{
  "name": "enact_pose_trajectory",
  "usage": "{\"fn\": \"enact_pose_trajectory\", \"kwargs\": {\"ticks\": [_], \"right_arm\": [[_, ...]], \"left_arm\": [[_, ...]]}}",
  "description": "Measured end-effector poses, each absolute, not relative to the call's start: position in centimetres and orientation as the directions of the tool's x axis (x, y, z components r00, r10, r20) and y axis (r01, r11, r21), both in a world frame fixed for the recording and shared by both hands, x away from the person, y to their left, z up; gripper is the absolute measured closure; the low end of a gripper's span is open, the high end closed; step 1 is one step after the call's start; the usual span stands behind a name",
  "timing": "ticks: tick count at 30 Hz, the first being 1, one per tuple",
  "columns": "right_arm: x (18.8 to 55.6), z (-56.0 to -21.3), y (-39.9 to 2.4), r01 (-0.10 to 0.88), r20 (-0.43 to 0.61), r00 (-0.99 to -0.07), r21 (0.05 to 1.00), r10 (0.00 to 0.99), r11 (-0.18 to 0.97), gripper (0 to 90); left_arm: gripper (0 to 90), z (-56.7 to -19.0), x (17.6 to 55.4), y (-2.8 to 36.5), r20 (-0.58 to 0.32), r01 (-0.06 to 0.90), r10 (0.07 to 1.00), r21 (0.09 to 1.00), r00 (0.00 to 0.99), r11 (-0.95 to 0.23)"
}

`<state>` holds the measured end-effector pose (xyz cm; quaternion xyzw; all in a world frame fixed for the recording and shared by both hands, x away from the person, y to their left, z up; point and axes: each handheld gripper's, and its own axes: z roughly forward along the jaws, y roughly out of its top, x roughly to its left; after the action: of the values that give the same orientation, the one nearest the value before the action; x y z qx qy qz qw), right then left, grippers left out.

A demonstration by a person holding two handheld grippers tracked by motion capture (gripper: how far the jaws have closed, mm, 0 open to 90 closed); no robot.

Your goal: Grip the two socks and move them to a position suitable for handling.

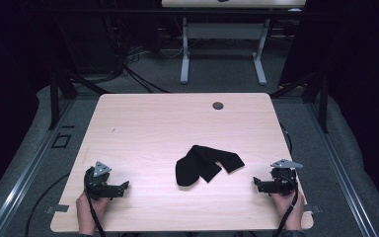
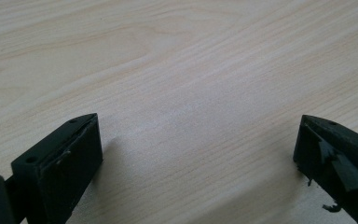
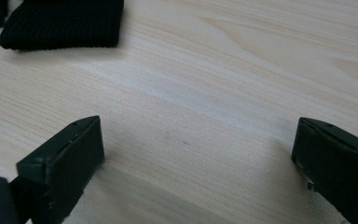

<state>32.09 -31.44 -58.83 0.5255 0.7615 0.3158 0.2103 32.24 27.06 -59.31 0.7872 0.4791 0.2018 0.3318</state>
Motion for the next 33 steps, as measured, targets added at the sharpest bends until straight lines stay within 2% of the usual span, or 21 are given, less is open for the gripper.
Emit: {"fn": "enact_pose_trajectory", "kwargs": {"ticks": [12,17,25,33], "right_arm": [[32.2,-58.8,-31.4,0.669,0.012,-0.355,0.701,0.935,0.245,1.6],[32.8,-58.3,-31.3,0.712,0.044,-0.352,0.661,0.935,0.237,0.2],[34.0,-55.4,-29.1,0.714,0.064,-0.429,0.635,0.901,0.295,0.5],[35.7,-52.6,-25.2,0.695,0.061,-0.521,0.610,0.852,0.381,0.0]], "left_arm": [[1.0,-59.3,32.2,27.1,0.002,0.619,0.887,0.716,0.462,-0.324],[1.1,-59.3,32.2,27.1,0.003,0.619,0.886,0.714,0.464,-0.326],[1.3,-59.2,32.2,27.1,0.002,0.620,0.884,0.712,0.468,-0.330],[1.7,-59.3,32.2,27.1,0.003,0.618,0.885,0.714,0.466,-0.328]]}}
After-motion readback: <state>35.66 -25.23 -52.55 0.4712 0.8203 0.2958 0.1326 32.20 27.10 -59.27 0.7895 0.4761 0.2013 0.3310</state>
